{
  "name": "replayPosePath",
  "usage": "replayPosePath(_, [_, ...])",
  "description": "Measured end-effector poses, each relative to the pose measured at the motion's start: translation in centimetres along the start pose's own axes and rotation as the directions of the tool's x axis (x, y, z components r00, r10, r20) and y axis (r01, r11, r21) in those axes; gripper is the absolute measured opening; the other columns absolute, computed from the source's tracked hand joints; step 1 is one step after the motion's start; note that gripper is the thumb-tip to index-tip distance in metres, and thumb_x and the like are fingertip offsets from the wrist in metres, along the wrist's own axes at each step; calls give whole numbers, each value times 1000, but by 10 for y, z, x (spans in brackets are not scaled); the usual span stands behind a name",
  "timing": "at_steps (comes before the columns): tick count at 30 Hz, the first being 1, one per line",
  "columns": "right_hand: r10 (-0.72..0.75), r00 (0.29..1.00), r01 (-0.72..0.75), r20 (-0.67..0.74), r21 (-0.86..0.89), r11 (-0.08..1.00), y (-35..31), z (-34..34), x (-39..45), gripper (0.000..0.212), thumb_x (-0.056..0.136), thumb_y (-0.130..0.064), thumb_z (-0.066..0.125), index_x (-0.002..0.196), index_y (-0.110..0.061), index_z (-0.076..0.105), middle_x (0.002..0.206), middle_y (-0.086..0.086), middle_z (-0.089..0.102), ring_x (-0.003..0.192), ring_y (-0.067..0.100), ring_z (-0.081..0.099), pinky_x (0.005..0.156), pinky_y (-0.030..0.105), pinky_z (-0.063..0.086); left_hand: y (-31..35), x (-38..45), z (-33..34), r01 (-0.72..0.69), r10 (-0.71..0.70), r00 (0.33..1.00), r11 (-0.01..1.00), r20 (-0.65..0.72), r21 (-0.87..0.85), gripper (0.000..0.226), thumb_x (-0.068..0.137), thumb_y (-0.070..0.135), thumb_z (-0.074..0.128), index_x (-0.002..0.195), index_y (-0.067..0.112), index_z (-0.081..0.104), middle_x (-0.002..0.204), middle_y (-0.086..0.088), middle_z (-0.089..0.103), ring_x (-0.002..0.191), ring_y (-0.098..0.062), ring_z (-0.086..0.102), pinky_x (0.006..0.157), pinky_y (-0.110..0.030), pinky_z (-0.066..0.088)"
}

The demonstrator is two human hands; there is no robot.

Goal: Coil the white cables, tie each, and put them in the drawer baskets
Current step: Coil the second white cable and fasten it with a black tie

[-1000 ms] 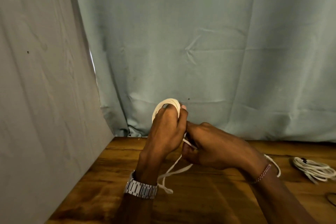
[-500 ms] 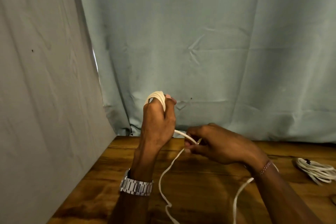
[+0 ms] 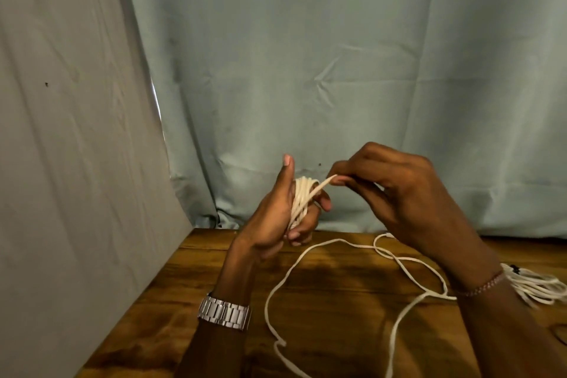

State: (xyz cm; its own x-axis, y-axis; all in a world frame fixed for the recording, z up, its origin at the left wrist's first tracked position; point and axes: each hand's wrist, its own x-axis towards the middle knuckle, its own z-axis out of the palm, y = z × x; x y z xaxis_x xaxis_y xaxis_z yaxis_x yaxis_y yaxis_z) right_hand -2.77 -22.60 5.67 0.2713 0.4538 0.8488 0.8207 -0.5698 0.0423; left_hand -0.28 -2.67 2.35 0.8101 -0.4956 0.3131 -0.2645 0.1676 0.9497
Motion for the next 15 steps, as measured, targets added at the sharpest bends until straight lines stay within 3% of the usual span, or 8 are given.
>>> replayPosePath(5, [18,986,-30,-167,-71,997,19,8,-6,20,96,-23,67,111,-15,77,99,1,75,87,20,66,71,42,55,5,-4,13,29,-24,991,999,133,-40,54,96,59,34,74,12,49,41,0,26,35,-12,16,42,-26,16])
replayPosePath(9, [109,977,-91,-182,106,990,18,22,-6,16,96,-10,70,109,-13,78,104,-4,76,93,13,70,79,37,57,6,-6,16,90,-37,966,976,255,-199,47,93,57,40,68,17,43,40,-2,18,34,-13,11,41,-20,14])
replayPosePath(12, [302,953,-281,1,370,885,10,23,-4,19,97,-15,64,111,-17,78,104,-11,77,96,5,72,85,28,58,4,-4,14,78,11,959,951,284,-299,45,96,52,41,65,19,44,37,-1,18,31,-14,10,40,-18,13])
replayPosePath(15, [361,890,-451,279,414,791,2,14,-1,29,100,-30,52,116,-23,75,101,-11,77,96,5,72,85,23,58,0,-2,10,69,84,929,917,359,-393,41,97,48,50,67,20,47,37,0,20,30,-14,13,40,-18,13])
